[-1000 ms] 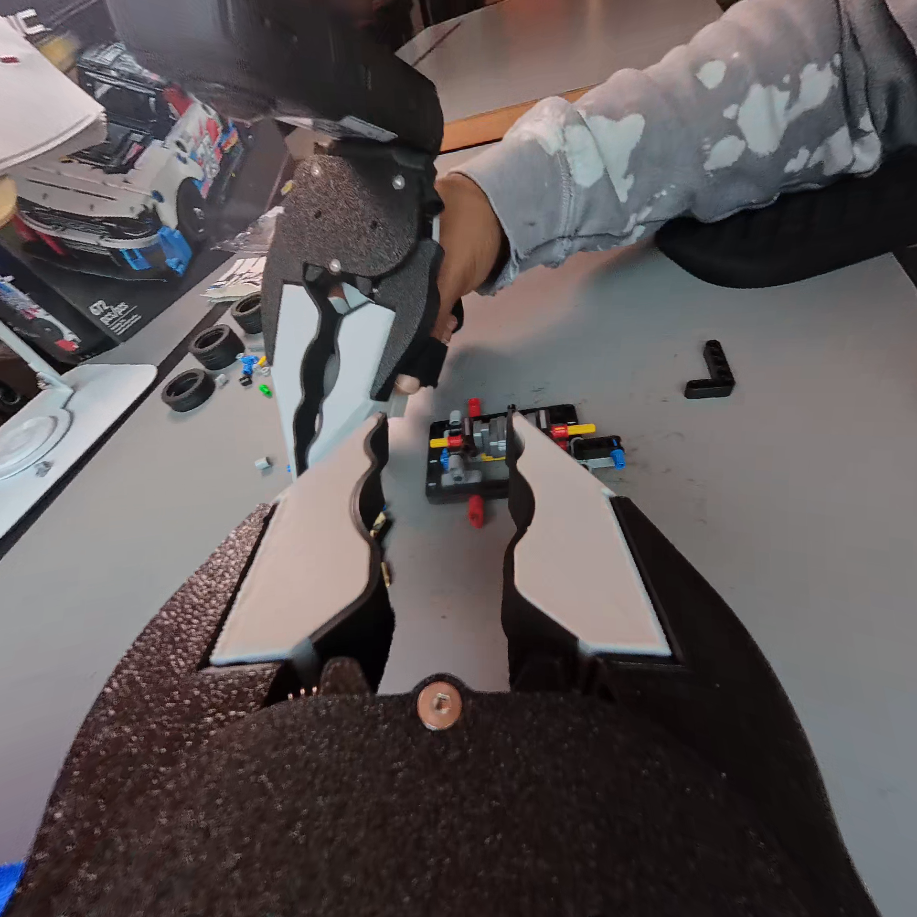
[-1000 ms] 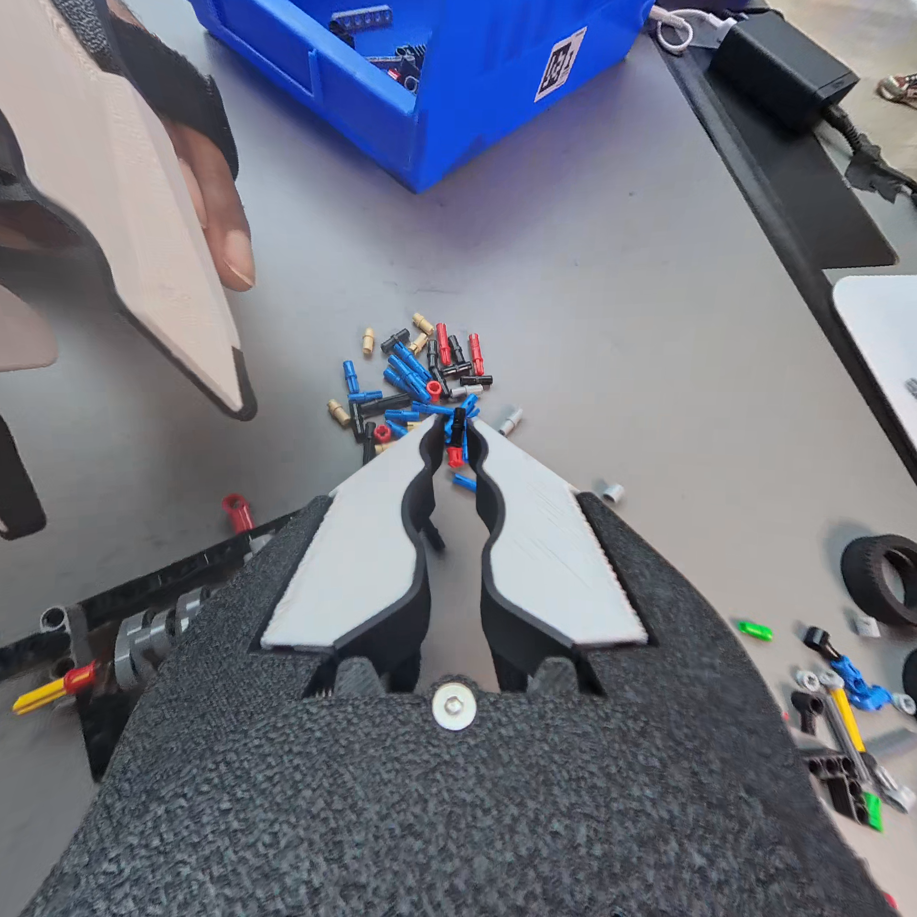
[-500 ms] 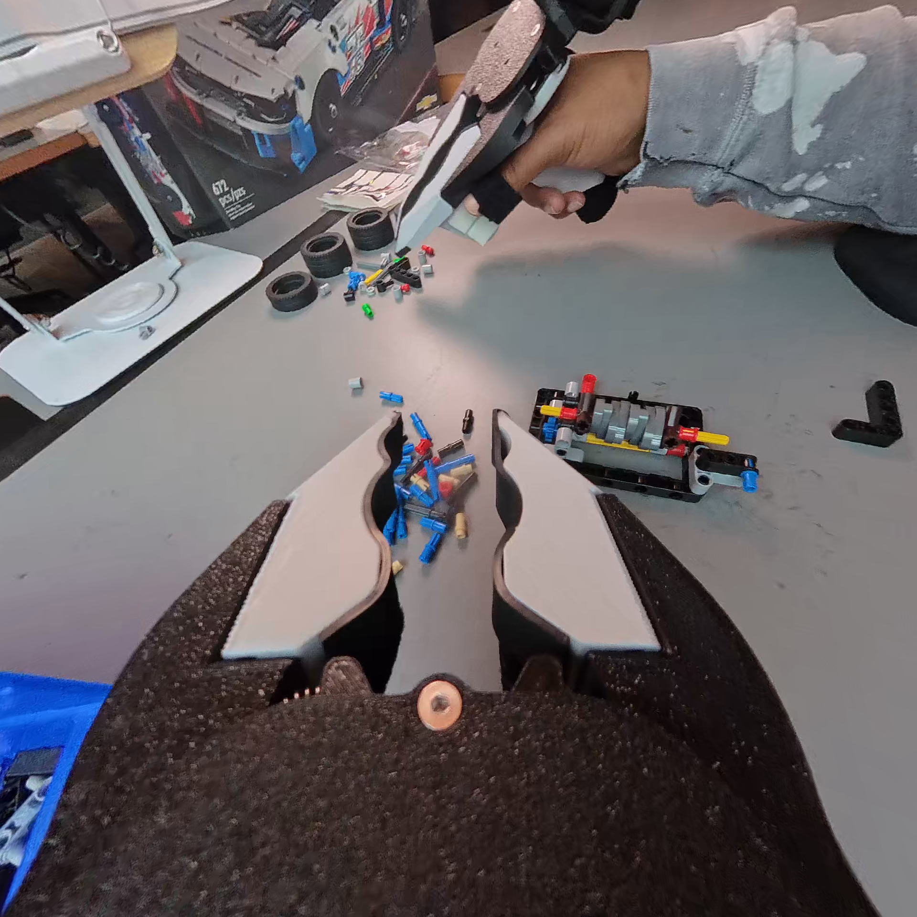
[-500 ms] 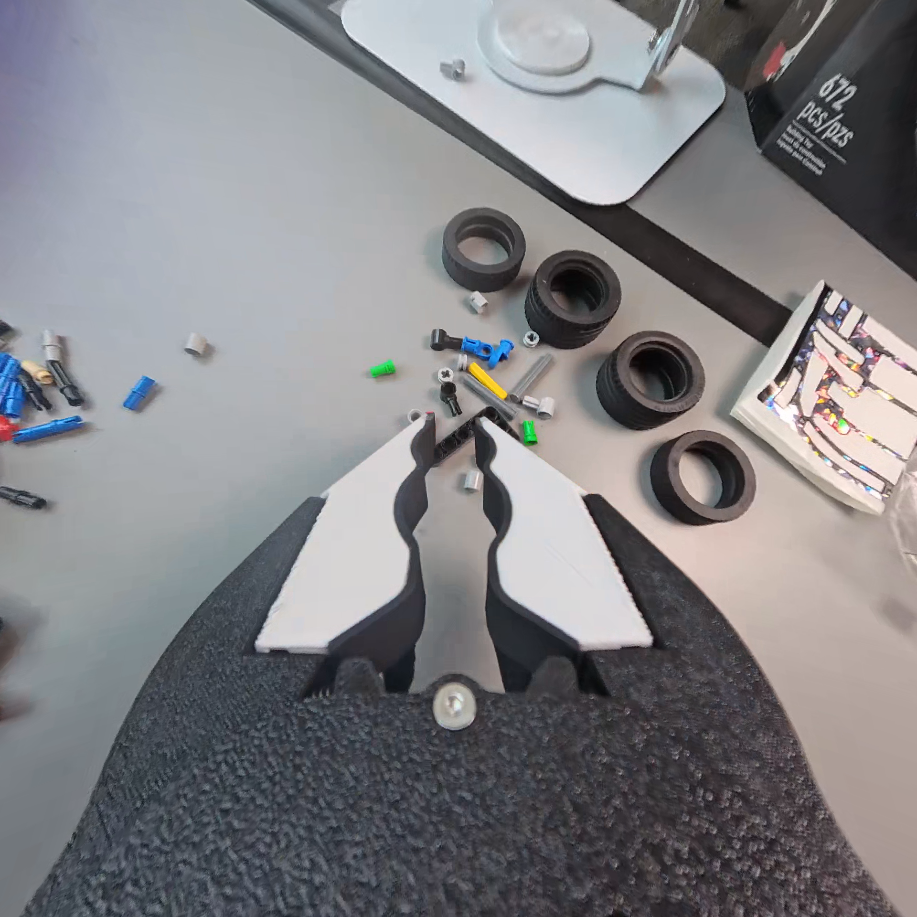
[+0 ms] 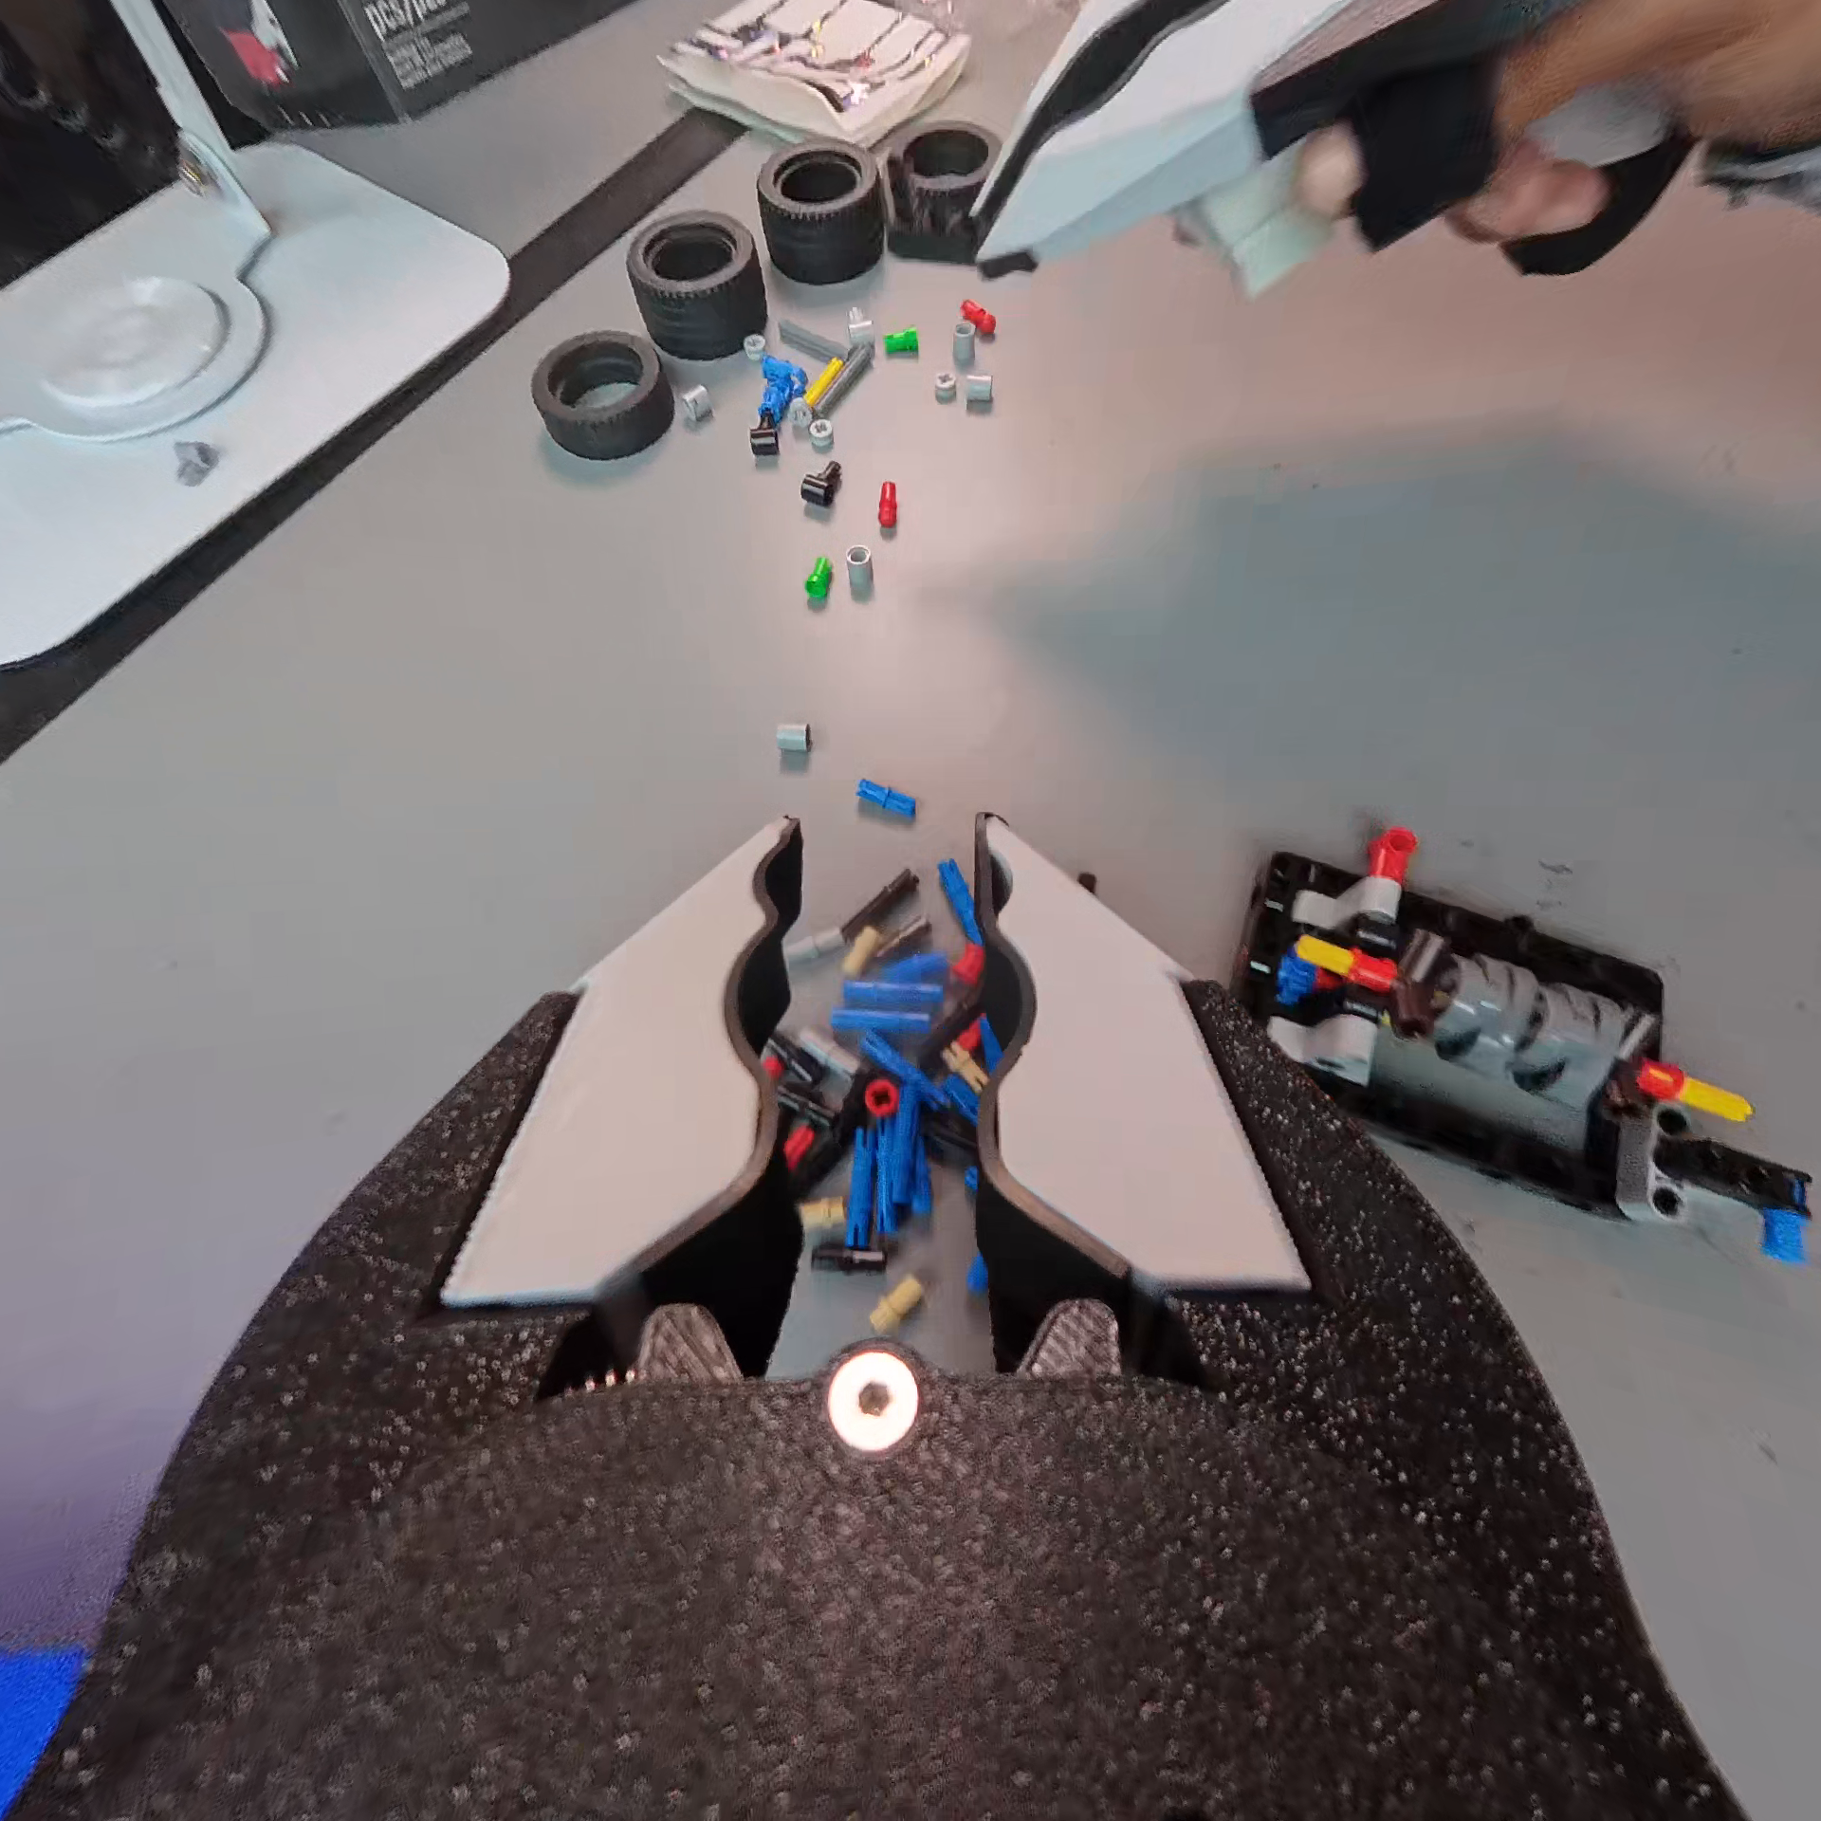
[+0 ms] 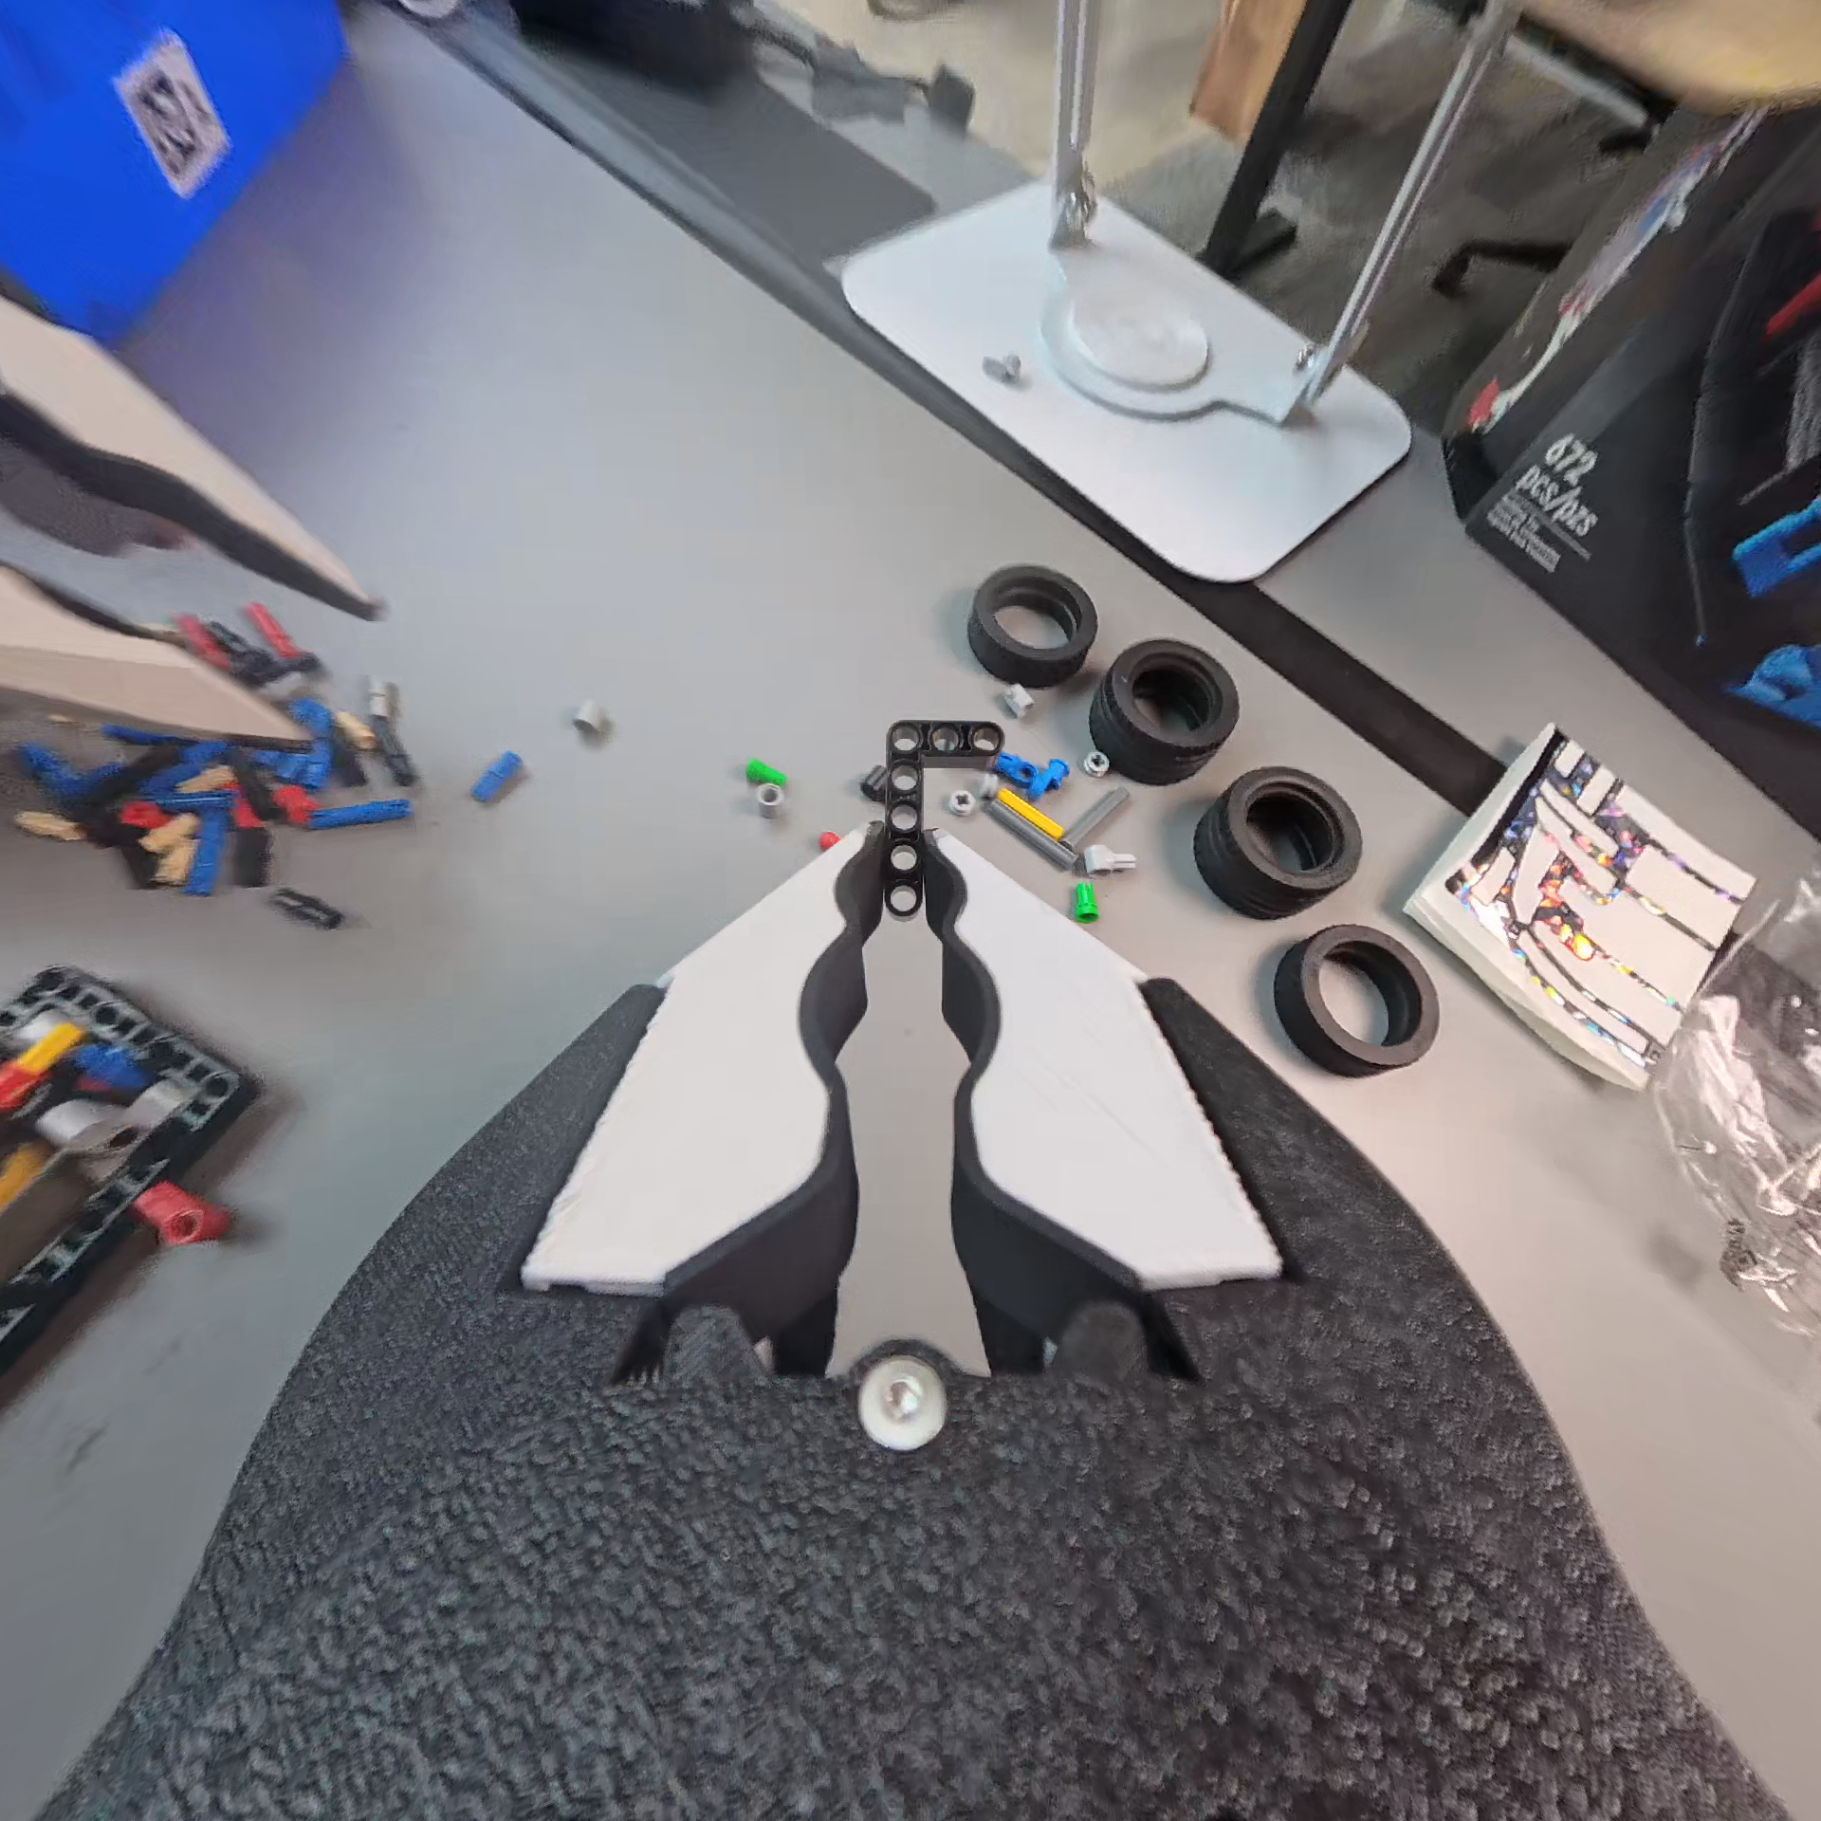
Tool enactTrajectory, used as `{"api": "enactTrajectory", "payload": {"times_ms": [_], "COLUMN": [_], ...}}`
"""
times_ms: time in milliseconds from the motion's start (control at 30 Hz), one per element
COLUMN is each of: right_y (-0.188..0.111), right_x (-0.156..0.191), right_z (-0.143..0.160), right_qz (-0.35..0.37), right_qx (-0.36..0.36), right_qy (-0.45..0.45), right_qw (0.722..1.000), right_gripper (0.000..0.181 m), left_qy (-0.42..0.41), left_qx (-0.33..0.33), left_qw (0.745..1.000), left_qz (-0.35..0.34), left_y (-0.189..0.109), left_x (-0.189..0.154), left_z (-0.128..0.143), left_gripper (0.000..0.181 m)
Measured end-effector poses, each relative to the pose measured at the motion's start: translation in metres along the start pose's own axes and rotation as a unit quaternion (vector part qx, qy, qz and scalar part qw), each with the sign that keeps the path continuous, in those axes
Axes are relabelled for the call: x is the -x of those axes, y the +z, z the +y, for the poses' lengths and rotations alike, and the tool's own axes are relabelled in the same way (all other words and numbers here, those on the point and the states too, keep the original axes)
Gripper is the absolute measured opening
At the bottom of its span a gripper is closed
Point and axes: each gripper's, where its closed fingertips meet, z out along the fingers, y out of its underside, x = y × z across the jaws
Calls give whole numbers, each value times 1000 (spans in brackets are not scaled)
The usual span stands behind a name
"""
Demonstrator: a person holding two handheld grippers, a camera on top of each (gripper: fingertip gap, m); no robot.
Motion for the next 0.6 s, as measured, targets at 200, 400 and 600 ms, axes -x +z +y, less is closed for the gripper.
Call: {"api": "enactTrajectory", "payload": {"times_ms": [200, 400, 600], "right_y": [-69, -103, -105], "right_x": [22, 32, 35], "right_z": [23, 76, 80], "right_qz": [-15, -17, -23], "right_qx": [-27, -6, -38], "right_qy": [-10, 8, 38], "right_qw": [999, 1000, 998], "right_gripper": [7, 7, 7], "left_qy": [-34, -12, 13], "left_qx": [83, 98, 76], "left_qw": [996, 995, 995], "left_qz": [29, 32, 60], "left_y": [55, 64, 79], "left_x": [20, 26, 16], "left_z": [6, 3, -27], "left_gripper": [29, 8, 8]}}
